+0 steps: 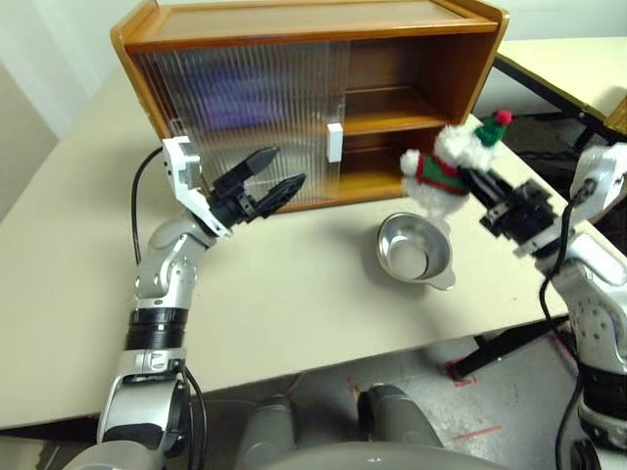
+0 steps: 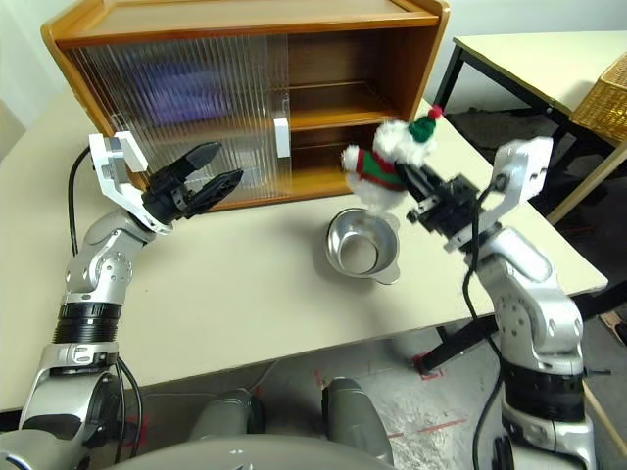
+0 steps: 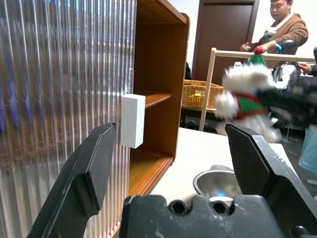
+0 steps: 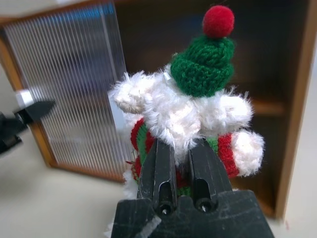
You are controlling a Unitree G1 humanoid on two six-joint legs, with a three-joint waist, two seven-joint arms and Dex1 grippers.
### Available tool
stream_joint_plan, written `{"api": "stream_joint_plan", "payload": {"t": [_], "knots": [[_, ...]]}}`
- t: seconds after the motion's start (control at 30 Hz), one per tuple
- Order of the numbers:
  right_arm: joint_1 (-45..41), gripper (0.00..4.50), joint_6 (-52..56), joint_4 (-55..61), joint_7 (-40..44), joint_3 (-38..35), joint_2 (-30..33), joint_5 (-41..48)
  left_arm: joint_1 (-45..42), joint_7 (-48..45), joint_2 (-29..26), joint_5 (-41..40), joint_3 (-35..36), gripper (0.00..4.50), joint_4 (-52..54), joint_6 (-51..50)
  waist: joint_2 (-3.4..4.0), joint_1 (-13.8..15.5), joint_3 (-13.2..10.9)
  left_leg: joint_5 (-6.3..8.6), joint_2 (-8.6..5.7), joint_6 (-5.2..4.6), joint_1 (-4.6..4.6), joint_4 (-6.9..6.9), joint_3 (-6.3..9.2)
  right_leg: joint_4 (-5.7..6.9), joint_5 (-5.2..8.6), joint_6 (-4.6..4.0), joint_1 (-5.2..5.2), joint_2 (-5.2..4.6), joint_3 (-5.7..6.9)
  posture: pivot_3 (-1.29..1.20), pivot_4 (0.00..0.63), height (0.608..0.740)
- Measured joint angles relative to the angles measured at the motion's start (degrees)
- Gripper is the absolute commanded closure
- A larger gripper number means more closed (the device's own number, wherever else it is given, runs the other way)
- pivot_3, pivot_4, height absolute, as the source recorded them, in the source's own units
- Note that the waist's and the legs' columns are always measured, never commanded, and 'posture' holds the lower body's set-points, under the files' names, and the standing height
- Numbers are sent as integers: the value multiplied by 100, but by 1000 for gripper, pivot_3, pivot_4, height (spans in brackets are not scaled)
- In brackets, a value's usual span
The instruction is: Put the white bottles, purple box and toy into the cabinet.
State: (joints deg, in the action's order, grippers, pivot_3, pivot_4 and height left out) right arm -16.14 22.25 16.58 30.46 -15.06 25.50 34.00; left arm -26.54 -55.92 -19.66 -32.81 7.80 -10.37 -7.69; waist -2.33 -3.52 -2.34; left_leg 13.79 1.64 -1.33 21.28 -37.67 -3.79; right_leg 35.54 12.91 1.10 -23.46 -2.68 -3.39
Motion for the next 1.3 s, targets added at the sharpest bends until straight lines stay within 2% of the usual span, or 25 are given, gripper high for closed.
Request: {"api": "stream_joint_plan", "payload": {"t": [0.07,0.2,0.77,1.1,1.3], "knots": [[-612,4374,40,-337,6,22,81,-10,-4,-7,16,42,-13,0,0,55,0,-24,0,-9,0,-15,0,-1,1,0,-2,1,1,1,-1,-11,0,740],[-1199,4374,35,-903,177,171,141,-123,167,21,39,53,3,0,100,85,-1,-1,1,-12,4,-22,4,3,3,-1,3,-2,1,5,2,21,0,740],[-2765,4375,-1053,-3655,1239,515,294,-992,797,474,37,26,54,0,839,2,0,171,0,-12,4,-25,6,2,3,0,-2,-1,-3,1,-2,97,0,740],[-3486,4375,-1789,-4799,1400,543,107,-1310,942,563,35,-10,63,0,1039,-102,1,166,-1,-11,7,-25,2,3,4,6,-4,-5,-4,2,0,112,0,740],[-4004,4375,-2490,-6138,1457,560,-99,-1621,969,630,25,-35,71,0,1205,-142,2,170,-1,-12,4,-25,4,3,2,5,-7,-8,-4,-2,-2,112,0,740]]}}
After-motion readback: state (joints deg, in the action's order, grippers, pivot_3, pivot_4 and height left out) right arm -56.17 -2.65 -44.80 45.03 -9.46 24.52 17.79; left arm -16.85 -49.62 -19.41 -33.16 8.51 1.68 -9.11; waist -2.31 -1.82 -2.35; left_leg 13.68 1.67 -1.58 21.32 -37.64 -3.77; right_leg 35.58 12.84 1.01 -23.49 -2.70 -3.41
